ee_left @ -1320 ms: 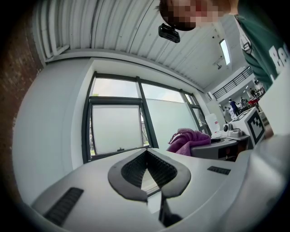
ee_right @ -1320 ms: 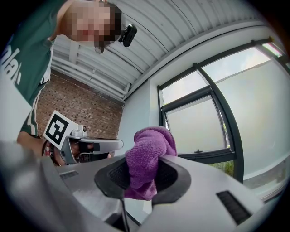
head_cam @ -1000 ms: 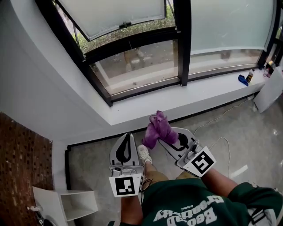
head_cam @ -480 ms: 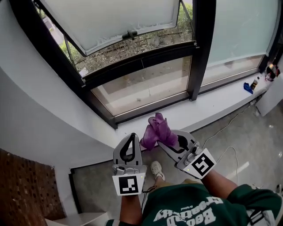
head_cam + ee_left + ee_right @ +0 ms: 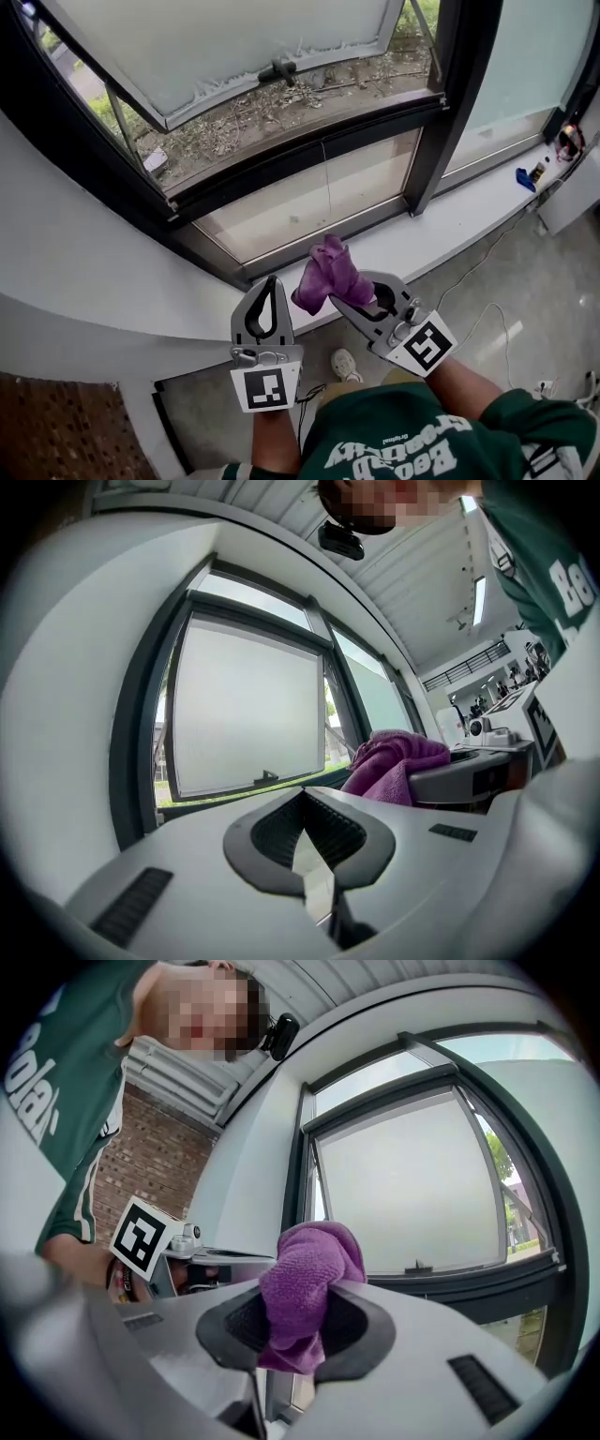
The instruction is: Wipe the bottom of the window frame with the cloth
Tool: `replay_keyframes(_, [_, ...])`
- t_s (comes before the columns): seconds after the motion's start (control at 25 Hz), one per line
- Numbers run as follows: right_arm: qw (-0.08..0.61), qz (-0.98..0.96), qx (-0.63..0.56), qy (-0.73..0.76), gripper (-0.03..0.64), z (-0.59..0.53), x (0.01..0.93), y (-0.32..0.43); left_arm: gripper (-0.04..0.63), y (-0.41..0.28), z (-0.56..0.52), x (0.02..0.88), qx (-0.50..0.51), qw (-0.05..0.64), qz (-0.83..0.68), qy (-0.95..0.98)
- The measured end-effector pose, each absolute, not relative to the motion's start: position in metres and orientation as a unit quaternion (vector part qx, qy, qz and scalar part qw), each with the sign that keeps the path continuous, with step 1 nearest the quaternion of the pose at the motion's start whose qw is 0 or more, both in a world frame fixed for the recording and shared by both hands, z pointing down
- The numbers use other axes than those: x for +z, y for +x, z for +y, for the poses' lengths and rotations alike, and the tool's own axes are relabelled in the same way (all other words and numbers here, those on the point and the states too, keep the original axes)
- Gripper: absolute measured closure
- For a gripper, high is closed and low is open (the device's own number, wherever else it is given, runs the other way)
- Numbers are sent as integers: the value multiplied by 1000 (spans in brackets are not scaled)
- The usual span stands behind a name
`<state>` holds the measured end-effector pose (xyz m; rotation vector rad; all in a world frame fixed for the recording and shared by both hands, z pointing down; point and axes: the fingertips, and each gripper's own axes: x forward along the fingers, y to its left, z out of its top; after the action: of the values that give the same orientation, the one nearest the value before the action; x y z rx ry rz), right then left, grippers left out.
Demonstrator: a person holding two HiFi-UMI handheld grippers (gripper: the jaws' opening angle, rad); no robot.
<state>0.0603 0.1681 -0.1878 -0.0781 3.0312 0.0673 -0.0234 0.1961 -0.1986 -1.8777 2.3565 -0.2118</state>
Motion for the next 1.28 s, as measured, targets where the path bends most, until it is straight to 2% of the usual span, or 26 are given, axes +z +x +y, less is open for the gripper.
replay_keyframes(0.24, [39,998,16,-43,512,150,-175,36,588,-54,169,-190,-76,58,771,-630])
replay_keyframes(0.84, [18,997,-47,-55,522,83,-137,26,589,-51,125,-158,-65,22,792,-607])
replay_keyframes(1.08, [10,994,-110,-23,522,56,-75,35,589,-50,105,-94,-122,-26,810,-572])
replay_keyframes(1.28, [-35,990,-134,17,522,52,0,29,589,-57,110,-35,-146,-38,816,-557])
